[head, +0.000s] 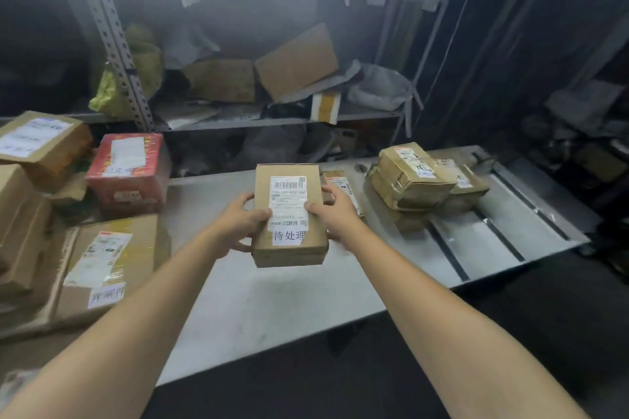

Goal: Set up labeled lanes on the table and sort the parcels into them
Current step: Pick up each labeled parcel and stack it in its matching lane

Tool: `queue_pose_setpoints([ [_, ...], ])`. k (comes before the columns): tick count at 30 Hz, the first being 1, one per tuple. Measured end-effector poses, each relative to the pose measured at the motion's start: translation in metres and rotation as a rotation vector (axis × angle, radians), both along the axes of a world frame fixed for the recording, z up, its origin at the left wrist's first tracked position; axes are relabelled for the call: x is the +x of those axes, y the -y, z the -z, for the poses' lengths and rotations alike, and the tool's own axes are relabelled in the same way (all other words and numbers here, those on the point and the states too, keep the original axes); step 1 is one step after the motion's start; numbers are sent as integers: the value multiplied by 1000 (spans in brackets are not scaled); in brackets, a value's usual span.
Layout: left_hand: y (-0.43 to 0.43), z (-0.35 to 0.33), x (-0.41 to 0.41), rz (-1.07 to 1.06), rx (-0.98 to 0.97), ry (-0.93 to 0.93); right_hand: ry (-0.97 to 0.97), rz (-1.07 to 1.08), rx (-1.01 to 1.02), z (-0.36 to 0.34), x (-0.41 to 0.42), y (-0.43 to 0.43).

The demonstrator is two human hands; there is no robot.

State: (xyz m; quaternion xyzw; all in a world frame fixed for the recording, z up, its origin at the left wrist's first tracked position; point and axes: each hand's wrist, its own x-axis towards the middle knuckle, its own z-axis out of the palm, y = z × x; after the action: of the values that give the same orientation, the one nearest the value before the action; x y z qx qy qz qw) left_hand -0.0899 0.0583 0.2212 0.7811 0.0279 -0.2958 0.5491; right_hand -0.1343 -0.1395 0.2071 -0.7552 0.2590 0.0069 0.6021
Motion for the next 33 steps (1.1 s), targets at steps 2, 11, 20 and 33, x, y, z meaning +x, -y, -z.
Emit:
queue_pose_setpoints([
  [2,27,11,-9,14,2,-20,-14,19,13,12,-12,26],
  [11,132,87,-63,-36,2,-180,-152,-50,53,87,-53,137],
  [20,186,142,-75,-136,42,-242,-227,-145,27,142,-47,194],
  [33,204,183,-51,-92,83,-266,-259,-92,18,175,-33,204],
])
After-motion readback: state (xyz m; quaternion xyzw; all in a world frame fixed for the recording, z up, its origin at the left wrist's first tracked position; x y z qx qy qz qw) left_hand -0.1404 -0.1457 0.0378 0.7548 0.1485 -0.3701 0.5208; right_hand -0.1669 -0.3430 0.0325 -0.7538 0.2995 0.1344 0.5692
